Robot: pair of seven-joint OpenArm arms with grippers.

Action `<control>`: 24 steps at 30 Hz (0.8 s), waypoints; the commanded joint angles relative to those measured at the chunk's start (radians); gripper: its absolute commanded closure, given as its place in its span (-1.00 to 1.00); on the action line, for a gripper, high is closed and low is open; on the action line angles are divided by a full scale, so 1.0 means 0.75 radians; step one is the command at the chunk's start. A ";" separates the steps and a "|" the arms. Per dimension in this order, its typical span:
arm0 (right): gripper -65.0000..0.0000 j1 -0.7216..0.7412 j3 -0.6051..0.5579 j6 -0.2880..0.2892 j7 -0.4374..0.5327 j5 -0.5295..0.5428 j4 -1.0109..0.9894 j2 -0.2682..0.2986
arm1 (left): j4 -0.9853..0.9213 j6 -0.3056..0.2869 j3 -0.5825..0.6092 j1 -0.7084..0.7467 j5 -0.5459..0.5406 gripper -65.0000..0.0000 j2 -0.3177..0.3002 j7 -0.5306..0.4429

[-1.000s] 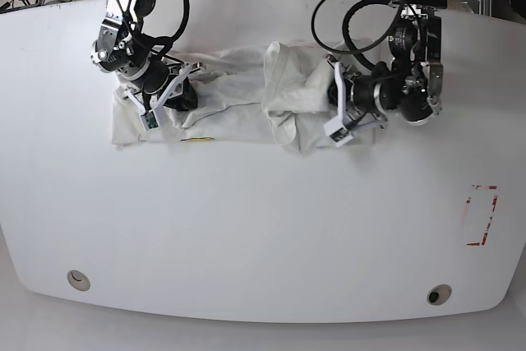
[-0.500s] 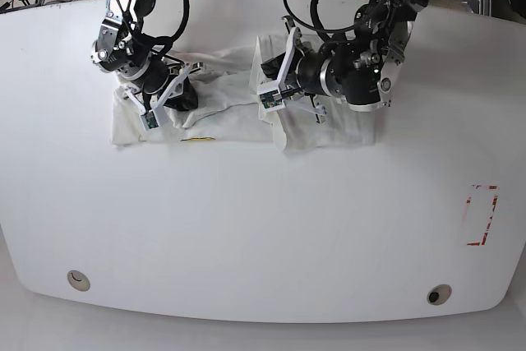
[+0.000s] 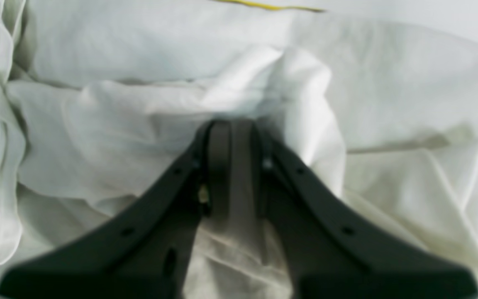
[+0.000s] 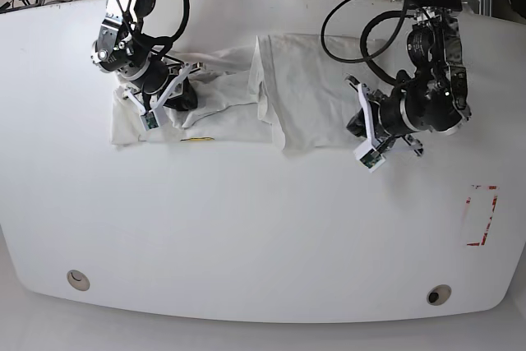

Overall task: Fold the T-shirt properly
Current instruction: 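Grasp the shirt middle with the left gripper and fold it over, then regrasp the shirt end with the right gripper and lift it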

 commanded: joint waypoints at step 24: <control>-0.18 0.124 0.040 0.002 -0.229 0.166 0.199 0.006 | -0.349 -0.002 -0.008 0.164 0.046 1.00 -0.085 -0.306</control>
